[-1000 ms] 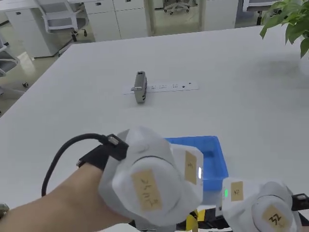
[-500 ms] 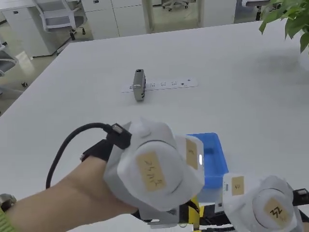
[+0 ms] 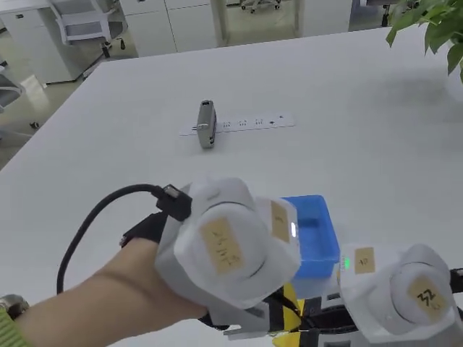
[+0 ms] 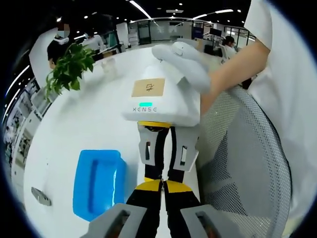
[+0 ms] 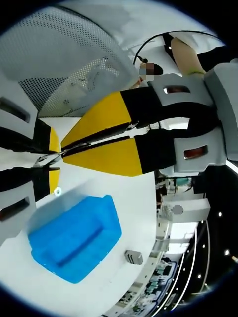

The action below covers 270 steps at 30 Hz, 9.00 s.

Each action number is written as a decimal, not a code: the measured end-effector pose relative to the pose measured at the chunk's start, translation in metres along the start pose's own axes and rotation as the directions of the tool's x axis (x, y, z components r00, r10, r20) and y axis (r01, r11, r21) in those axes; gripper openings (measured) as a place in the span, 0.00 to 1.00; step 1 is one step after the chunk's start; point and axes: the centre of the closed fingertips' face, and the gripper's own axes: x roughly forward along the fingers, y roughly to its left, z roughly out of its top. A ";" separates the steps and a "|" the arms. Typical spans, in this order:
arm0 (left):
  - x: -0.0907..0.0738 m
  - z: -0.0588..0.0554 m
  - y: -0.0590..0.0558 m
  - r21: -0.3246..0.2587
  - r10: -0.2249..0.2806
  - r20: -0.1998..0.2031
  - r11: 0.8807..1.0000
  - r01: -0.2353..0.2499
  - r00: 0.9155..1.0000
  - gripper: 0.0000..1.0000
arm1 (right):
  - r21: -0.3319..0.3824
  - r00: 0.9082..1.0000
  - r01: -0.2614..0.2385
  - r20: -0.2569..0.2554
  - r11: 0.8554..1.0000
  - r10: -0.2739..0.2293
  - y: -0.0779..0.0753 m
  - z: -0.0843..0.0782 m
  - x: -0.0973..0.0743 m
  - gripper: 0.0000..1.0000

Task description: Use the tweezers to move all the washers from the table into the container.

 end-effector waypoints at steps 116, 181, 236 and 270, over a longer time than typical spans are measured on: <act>-0.117 -0.087 0.001 -0.788 0.800 0.197 0.473 -0.394 0.567 0.99 | 0.255 0.957 0.271 0.038 0.928 -0.289 -0.154 0.015 -0.031 0.04; -0.119 -0.080 0.002 -0.751 0.786 0.197 0.505 -0.426 0.585 0.99 | 0.188 0.952 0.172 0.222 0.967 -0.212 -0.077 0.068 -0.065 0.04; -0.112 -0.080 -0.001 -0.742 0.762 0.190 0.524 -0.418 0.619 0.99 | -0.053 0.999 -0.029 -0.030 0.998 0.027 -0.008 0.014 0.020 0.05; -0.112 -0.082 -0.004 -0.752 0.761 0.189 0.519 -0.407 0.620 0.99 | 0.195 0.986 0.117 0.098 0.974 -0.138 -0.011 0.011 0.016 0.03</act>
